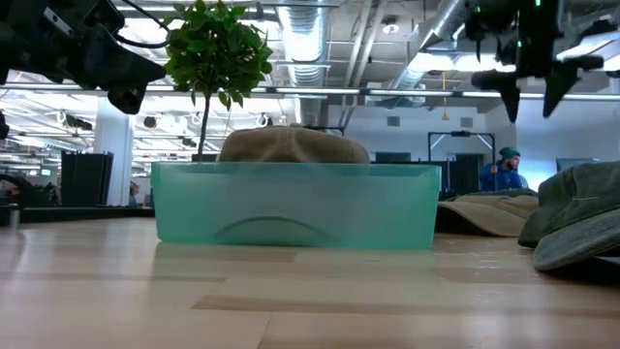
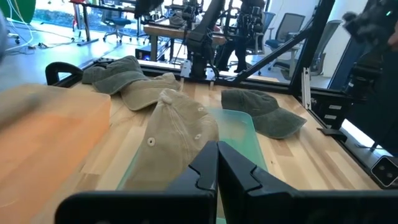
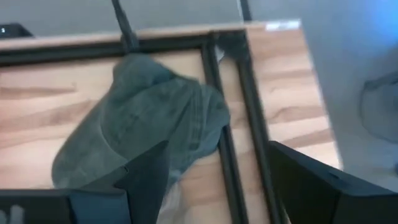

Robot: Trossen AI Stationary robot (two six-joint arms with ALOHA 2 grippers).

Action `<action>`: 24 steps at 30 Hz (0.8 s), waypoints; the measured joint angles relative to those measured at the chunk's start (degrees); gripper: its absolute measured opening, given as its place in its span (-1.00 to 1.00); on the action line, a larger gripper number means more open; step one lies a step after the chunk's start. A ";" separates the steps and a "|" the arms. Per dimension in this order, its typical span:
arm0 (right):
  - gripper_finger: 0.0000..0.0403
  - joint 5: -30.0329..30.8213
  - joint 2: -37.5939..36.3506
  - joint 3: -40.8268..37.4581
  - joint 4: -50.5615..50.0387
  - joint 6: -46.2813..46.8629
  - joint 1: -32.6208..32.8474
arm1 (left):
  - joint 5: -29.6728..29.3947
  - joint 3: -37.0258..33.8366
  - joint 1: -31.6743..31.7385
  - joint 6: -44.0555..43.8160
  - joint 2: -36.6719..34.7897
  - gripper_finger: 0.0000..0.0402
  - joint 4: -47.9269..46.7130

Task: Pick & Place hat
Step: Put the top black cap into the orange bin

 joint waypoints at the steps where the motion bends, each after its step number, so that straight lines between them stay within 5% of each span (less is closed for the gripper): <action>1: 0.29 -1.62 -0.46 -1.75 1.41 -0.82 -1.33 | -0.01 0.00 0.00 0.00 0.00 -1.00 0.00; 13: 0.29 -15.73 -0.94 -16.30 22.96 -11.18 -19.16 | -1.07 0.00 0.00 -0.02 0.00 -1.00 0.00; 24: 0.29 -21.98 5.73 -17.28 28.47 -20.68 -30.33 | -1.53 0.02 0.00 -0.21 0.00 -1.00 0.00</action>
